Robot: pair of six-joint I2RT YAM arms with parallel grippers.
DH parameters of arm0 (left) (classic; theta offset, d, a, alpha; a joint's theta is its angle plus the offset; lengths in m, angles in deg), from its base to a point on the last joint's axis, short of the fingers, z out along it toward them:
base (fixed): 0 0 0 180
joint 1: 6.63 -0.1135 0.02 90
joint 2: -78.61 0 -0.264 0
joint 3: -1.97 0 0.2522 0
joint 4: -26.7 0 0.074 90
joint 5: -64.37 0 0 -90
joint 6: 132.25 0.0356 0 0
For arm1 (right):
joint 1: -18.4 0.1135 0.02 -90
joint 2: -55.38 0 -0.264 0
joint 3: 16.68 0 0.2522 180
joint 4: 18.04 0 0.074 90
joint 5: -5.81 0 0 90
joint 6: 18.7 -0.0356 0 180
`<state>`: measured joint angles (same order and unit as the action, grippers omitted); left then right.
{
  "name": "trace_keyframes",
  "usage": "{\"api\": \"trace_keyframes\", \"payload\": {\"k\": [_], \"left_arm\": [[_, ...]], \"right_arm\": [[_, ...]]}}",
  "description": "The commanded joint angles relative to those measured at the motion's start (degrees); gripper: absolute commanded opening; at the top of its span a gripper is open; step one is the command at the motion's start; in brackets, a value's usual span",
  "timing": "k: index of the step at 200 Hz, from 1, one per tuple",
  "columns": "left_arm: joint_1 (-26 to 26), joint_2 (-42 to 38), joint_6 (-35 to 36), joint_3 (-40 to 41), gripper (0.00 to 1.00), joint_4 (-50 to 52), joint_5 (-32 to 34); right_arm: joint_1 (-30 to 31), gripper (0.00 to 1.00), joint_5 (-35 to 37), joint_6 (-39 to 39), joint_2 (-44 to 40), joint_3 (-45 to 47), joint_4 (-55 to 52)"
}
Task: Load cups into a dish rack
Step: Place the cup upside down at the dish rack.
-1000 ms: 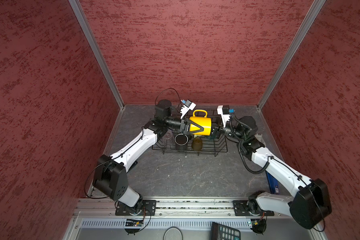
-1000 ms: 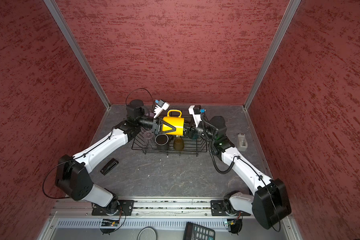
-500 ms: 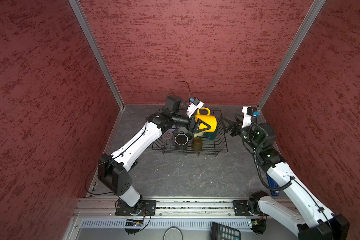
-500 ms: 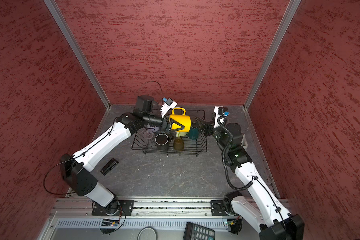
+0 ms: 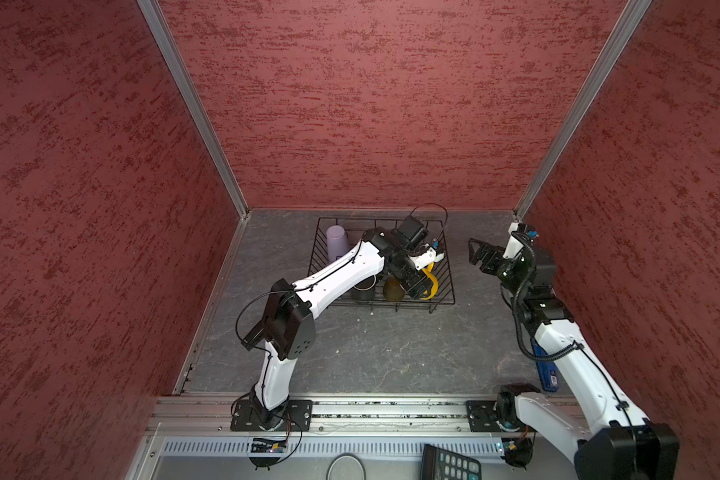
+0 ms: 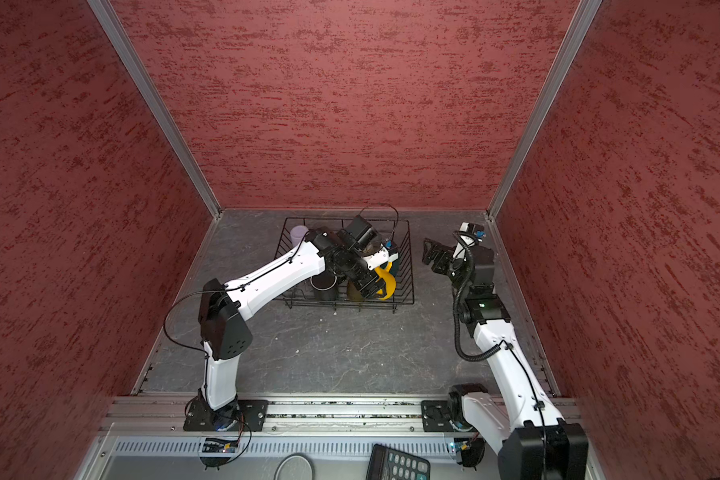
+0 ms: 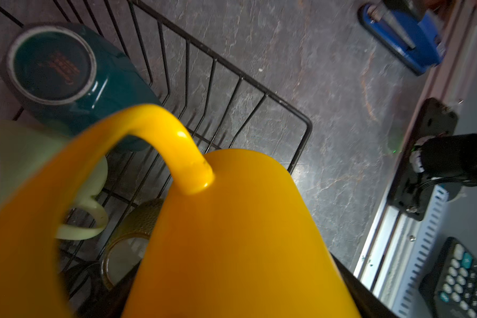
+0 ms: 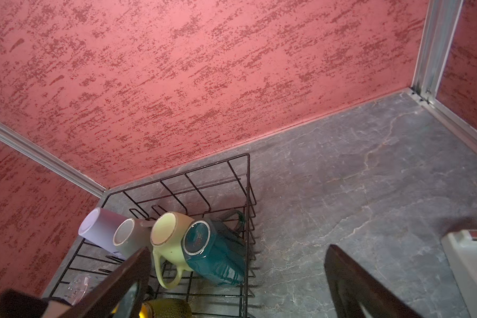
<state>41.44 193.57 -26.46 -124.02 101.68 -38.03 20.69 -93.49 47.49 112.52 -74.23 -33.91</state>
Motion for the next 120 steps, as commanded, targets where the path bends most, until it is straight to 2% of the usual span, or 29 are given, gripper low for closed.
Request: {"api": "trace_keyframes", "payload": {"k": [1,47,120], "left_arm": [[1.0,0.1,4.4,-4.2,0.00,-0.4,8.3],[2.1,1.8,5.7,-5.4,0.00,-3.2,15.3],[4.0,4.2,10.3,-5.9,0.00,-4.5,16.8]], "right_arm": [[-1.5,0.99,-3.8,-2.6,-0.1,1.1,2.1],[-2.7,0.99,-6.0,-3.2,-0.4,2.5,3.4],[-3.6,0.99,-7.5,-3.7,-0.4,3.1,4.1]]}}
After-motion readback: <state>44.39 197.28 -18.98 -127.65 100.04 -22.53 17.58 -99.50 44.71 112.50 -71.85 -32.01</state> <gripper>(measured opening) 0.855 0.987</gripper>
